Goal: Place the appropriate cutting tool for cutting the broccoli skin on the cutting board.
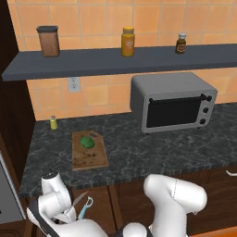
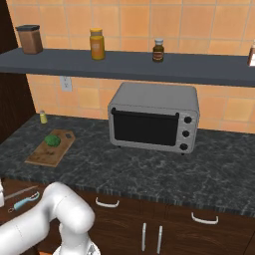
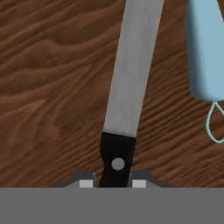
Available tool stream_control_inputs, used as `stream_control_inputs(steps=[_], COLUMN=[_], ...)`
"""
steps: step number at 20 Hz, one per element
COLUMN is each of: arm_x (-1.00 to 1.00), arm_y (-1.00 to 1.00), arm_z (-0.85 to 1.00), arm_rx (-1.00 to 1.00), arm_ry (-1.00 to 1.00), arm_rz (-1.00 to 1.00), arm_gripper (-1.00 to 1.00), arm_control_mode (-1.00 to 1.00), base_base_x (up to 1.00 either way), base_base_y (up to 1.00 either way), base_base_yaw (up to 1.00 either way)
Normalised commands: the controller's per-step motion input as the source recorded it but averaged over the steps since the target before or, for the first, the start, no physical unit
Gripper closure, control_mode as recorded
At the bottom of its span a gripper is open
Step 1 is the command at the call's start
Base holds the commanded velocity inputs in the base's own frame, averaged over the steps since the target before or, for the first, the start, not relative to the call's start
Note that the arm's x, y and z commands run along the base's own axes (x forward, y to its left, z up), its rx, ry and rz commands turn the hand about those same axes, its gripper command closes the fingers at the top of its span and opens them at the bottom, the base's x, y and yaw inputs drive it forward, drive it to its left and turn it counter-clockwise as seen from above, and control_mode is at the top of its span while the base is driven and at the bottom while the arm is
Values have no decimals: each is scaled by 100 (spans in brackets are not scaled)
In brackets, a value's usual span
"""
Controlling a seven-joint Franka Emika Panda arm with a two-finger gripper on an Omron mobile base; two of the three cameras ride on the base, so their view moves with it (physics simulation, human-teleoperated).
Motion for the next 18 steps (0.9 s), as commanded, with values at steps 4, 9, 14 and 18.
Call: stream_control_inputs(steps=[4, 9, 14, 18], arm_x=[-73, -56, -8, 0], arm_y=[-28, -12, -16, -18], arm_z=[61, 59, 100, 100], arm_rx=[0, 0, -9, -14], arm_ry=[0, 0, 0, -2], arm_rz=[-37, -41, -32, -27], arm_gripper=[100, 100, 100, 100], arm_control_mode=[-100, -100, -100, -100], base_base_x=[0, 0, 0, 0], base_base_y=[0, 0, 0, 0], base_base_yaw=[0, 0, 0, 0])
